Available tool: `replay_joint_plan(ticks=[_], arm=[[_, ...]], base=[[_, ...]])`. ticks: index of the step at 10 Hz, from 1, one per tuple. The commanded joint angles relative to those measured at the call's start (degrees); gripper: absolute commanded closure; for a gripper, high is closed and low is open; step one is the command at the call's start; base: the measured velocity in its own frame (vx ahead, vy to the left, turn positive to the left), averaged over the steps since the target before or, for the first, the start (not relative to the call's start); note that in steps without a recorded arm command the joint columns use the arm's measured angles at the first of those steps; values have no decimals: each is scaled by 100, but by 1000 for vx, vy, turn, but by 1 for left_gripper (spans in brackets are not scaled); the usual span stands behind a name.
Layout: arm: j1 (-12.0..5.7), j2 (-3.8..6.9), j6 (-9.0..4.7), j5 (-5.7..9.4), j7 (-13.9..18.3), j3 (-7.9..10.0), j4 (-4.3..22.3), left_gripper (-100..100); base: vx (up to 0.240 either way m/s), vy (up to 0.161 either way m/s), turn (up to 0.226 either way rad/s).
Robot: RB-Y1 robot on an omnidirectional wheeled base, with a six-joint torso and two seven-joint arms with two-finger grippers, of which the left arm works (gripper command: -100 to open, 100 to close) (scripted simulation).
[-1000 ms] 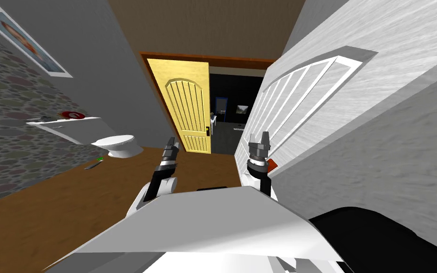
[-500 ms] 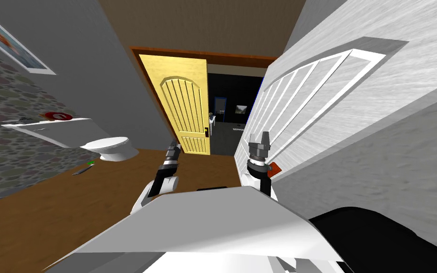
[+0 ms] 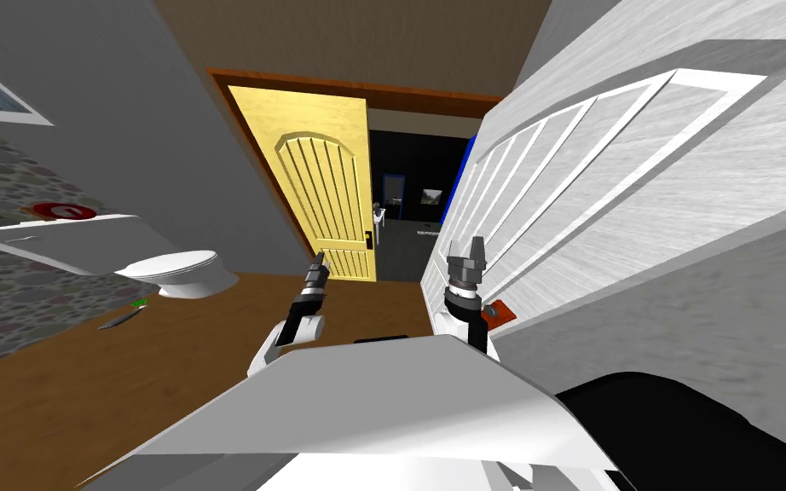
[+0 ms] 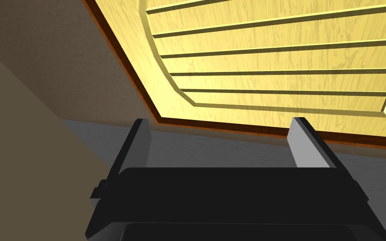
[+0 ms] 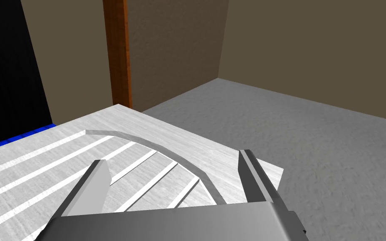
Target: Pull the door open
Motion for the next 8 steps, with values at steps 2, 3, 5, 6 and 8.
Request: replay_joint_plan(ticks=[2,3,5,6,8], arm=[[-128,34,28,42,54,-14,273,-100],[-176,46,35,58,75,-20,381,-100],[-274,69,50,92,116,-31,597,-100],[-322,81,57,108,137,-36,705,-100],[-468,112,79,158,199,-52,1028,-100]], base=[[96,-4,-38],[84,3,-37],[105,5,-48],[110,17,-34],[133,9,-63]])
